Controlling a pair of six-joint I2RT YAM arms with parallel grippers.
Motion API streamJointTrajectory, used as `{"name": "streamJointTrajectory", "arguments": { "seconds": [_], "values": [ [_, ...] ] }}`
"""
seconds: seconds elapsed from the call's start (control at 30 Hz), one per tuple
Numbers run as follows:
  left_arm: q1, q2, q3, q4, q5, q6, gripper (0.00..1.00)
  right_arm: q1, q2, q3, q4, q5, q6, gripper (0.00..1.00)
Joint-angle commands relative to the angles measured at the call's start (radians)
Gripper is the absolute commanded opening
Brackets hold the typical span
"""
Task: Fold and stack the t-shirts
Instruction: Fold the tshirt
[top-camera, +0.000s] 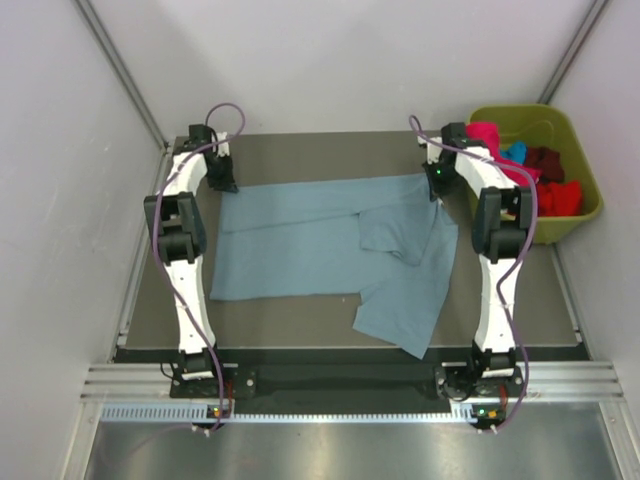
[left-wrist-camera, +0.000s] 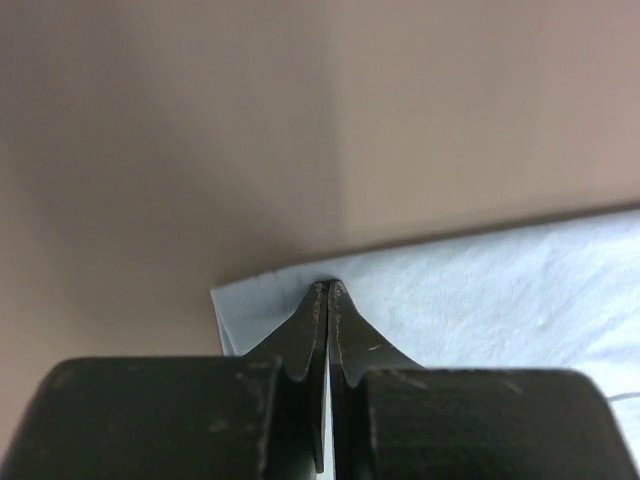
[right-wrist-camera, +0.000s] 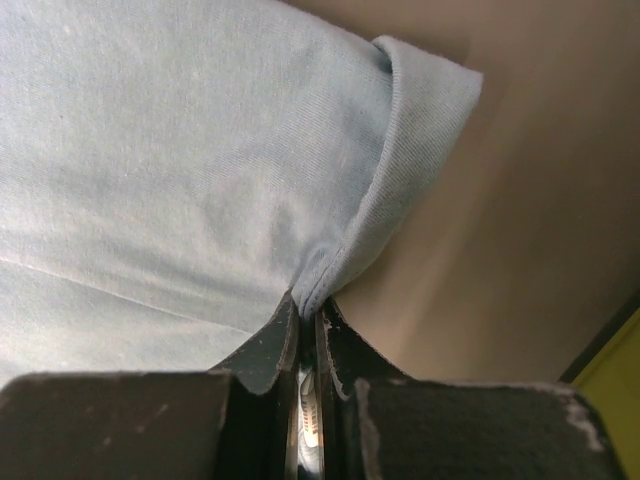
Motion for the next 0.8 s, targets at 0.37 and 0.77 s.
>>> {"name": "streamJointTrajectory", "arguments": {
  "seconds": [0.37,0.77],
  "values": [
    [-0.003,0.047,0.083,0.036,-0.114,0.041,0.45,0.002,0.080,0.068,0.046,0.029,0.011,0.00],
    [0.024,-0.039,-0.044,0.005,-0.051,0.030,0.50,0.021,0.077,0.069,0.051,0.029,0.015,0.00]
  ]
}}
